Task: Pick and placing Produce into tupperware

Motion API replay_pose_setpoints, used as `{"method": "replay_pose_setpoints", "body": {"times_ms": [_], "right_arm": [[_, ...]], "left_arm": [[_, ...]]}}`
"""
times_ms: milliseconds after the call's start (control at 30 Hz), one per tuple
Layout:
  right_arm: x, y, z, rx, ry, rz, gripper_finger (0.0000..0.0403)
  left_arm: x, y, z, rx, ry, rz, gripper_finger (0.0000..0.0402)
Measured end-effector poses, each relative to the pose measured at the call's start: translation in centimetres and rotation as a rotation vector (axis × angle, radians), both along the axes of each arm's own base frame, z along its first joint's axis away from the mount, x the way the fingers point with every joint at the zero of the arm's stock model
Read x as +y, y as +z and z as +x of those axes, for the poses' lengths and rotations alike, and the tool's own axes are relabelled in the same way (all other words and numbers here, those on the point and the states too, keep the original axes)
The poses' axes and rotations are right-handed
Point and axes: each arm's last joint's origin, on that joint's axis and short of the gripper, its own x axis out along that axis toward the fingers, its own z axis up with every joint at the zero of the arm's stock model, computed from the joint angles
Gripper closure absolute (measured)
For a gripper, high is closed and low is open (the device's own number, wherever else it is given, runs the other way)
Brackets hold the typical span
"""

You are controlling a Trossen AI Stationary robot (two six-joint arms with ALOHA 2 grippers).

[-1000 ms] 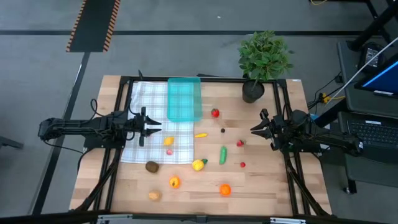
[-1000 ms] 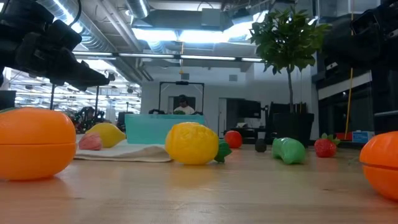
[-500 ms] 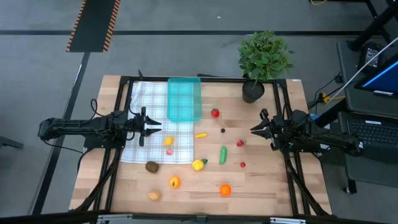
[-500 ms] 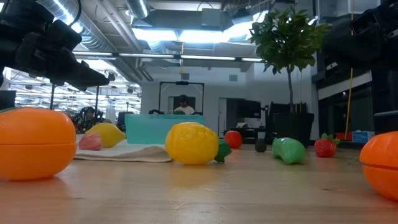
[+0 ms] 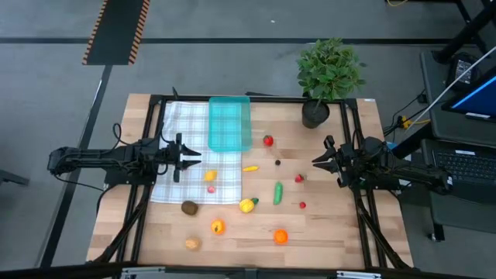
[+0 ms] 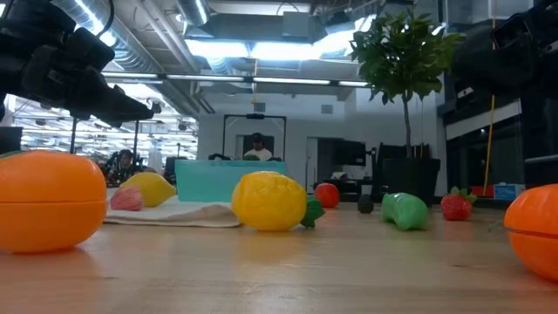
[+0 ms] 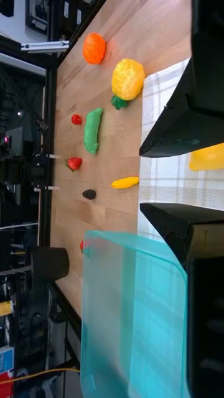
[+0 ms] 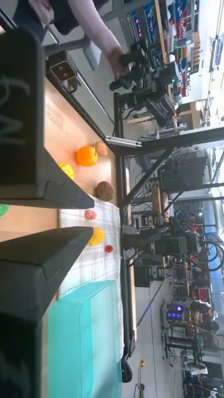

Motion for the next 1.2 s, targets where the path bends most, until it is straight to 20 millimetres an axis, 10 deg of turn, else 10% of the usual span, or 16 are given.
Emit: {"method": "replay_pose_setpoints", "body": {"times_ms": [1200], "right_arm": [[-0.2,-0.2,0.0,0.015,-0.063,-0.017,0.0343]], "left_arm": [[-0.5,2.3,0.2,-0.239,-0.176,0.005,0.0280]]}}
